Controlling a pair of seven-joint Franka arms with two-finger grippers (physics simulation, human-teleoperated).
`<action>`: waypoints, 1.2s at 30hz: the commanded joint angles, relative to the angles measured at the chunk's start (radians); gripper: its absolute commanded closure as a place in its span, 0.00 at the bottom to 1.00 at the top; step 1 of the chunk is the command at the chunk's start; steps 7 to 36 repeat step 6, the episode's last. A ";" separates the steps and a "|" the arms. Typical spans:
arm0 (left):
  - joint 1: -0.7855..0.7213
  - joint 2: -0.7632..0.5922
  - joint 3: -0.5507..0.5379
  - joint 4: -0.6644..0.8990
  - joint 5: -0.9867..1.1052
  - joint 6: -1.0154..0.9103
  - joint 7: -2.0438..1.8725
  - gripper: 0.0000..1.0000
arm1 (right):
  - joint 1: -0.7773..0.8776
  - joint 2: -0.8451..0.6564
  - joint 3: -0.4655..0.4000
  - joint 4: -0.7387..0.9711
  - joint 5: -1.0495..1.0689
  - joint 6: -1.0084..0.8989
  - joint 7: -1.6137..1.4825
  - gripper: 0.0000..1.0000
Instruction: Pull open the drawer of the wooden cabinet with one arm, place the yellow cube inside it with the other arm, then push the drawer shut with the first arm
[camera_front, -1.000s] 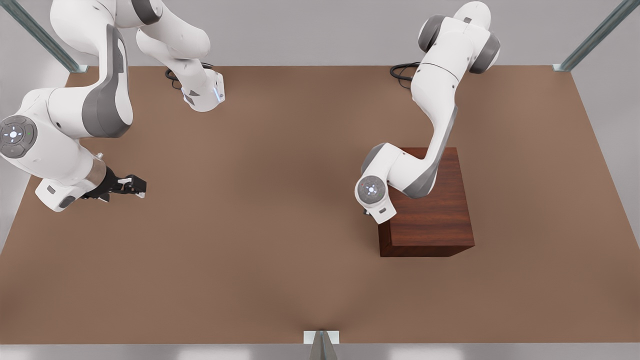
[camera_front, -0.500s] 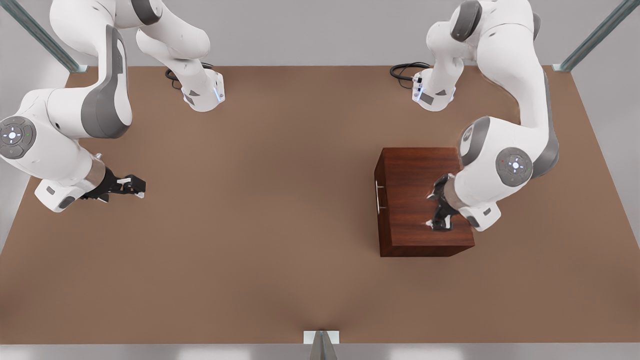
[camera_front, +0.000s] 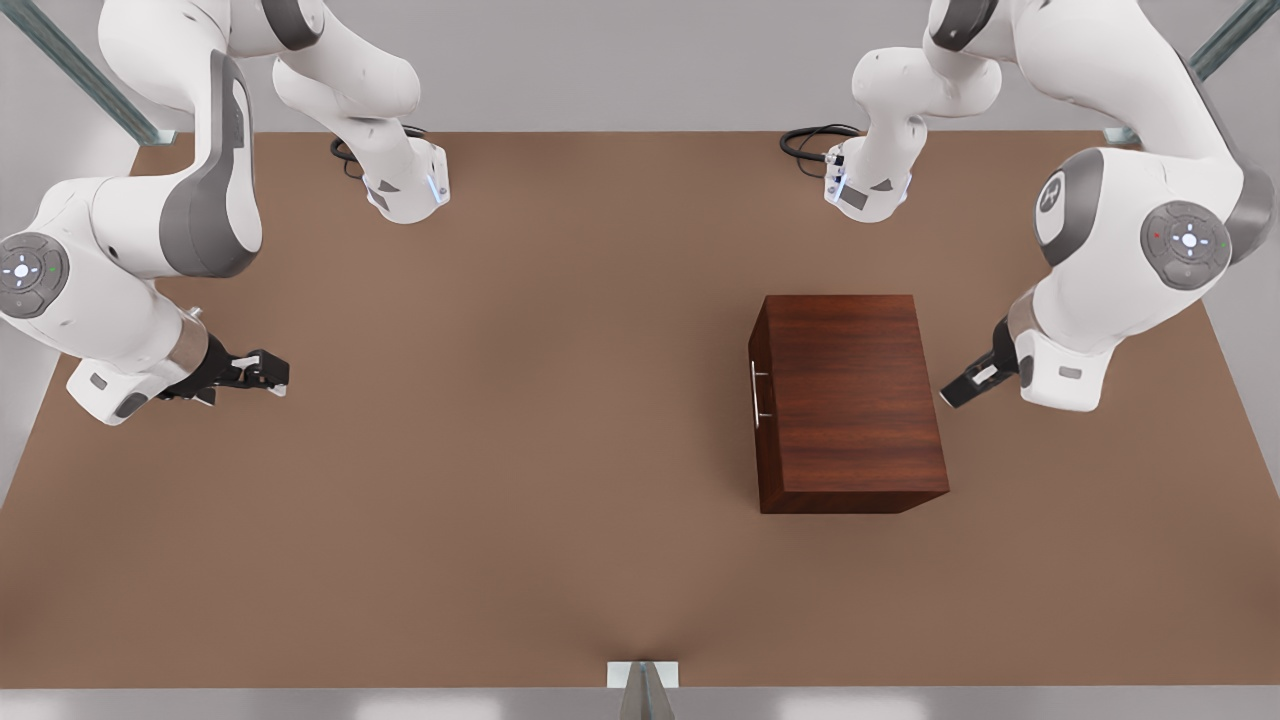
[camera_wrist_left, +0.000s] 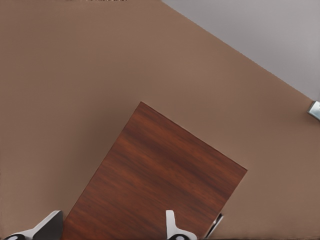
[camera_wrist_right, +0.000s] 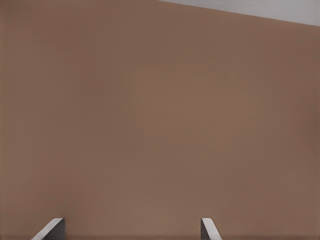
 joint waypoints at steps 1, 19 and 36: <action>0.000 -0.001 0.000 0.001 0.004 0.004 0.749 0.00 | 0.000 -0.001 0.000 0.000 0.000 0.000 -0.007 0.00; -0.003 -0.002 0.000 -0.001 0.004 0.003 0.749 0.00 | -0.011 0.002 0.002 0.000 0.002 0.000 -0.015 0.00; -0.003 -0.002 0.000 -0.001 0.004 0.003 0.749 0.00 | -0.011 0.002 0.002 0.000 0.002 0.000 -0.015 0.00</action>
